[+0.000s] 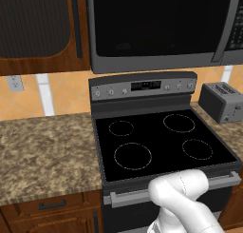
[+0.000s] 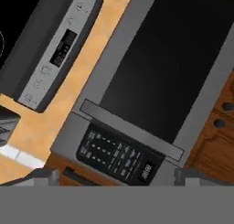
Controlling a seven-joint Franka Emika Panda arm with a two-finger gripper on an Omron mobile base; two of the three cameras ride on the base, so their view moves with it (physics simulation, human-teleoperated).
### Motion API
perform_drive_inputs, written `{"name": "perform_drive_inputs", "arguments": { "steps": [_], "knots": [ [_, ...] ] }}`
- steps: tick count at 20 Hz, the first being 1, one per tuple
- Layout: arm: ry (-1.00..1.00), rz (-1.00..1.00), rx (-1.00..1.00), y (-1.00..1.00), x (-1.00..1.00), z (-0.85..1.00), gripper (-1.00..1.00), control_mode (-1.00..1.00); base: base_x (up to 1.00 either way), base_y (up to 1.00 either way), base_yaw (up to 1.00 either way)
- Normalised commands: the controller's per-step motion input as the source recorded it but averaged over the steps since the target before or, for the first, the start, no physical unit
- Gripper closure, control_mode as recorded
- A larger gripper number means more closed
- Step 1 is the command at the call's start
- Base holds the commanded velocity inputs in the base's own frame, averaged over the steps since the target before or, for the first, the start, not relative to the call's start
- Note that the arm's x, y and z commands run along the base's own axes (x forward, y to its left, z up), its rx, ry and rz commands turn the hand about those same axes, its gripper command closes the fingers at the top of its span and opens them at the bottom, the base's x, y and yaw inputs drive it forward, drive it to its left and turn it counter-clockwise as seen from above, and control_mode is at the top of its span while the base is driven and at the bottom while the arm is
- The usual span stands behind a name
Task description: Pick the bell pepper from the sink and place it in the bowl. Then pick the bowl and place it in the microwave. Then close the microwave door and press the start button.
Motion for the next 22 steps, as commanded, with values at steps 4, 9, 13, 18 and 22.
{"name": "perform_drive_inputs", "arguments": {
  "steps": [4,9,13,18,22],
  "knots": [
    [-0.15,0.01,0.89,0.06,0.50,0.00,-1.00,-1.00,0.00,0.00,0.00],
    [-0.01,0.04,0.82,0.00,0.45,0.17,-1.00,-1.00,0.00,0.00,0.00],
    [0.02,0.05,0.69,0.04,0.18,0.25,-1.00,-1.00,0.00,0.00,0.00],
    [0.04,0.09,0.58,0.13,0.04,0.02,-1.00,-1.00,0.00,0.00,0.00],
    [0.02,0.09,0.49,0.30,0.14,0.00,-1.00,-1.00,0.00,0.00,0.00]
  ]
}}
